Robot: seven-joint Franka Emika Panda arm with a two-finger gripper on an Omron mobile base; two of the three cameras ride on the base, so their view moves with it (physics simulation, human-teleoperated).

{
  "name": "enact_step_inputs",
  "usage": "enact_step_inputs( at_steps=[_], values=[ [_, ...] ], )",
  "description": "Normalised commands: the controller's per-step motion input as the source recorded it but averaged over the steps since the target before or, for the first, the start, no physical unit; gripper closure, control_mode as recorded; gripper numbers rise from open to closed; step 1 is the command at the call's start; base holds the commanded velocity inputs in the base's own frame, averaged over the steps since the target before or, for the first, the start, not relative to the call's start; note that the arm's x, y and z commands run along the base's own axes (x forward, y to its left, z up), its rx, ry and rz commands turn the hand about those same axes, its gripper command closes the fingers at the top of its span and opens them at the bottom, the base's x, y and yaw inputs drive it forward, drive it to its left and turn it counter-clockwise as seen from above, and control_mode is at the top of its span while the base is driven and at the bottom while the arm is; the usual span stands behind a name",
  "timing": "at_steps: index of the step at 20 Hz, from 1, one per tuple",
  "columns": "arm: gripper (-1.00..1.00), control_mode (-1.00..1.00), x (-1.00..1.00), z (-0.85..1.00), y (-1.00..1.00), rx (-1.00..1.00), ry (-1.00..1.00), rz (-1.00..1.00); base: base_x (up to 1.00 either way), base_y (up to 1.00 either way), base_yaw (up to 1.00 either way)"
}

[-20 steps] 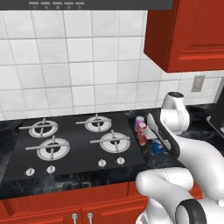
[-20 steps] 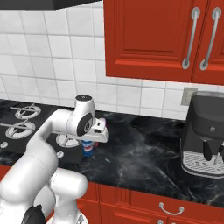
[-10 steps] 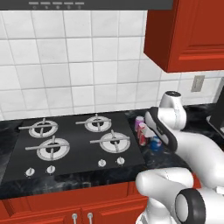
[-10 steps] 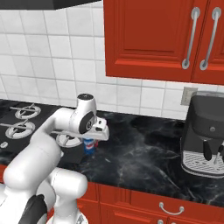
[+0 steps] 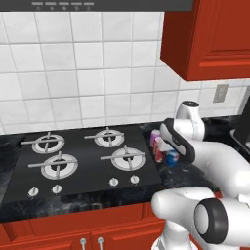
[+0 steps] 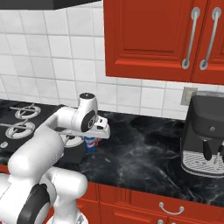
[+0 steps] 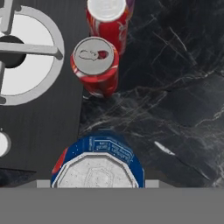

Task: Four empty soda cans are scattered around the kitchen. Gather all the cans and cluster them next to the stove for recycling.

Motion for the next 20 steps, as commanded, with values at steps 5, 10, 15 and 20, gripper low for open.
enact_step_inputs(
  at_steps=[5,10,15,20],
  values=[
    [1.00,-1.00,0.13,-0.03,0.00,0.00,0.00,0.00,0.00,0.00,0.00],
    [1.00,-1.00,0.10,-0.09,0.00,0.00,0.00,0.00,0.00,0.00,0.00],
    [1.00,-1.00,0.06,-0.18,0.00,0.00,0.00,0.00,0.00,0.00,0.00],
    [1.00,-1.00,0.01,-0.15,0.00,0.00,0.00,0.00,0.00,0.00,0.00]
  ],
)
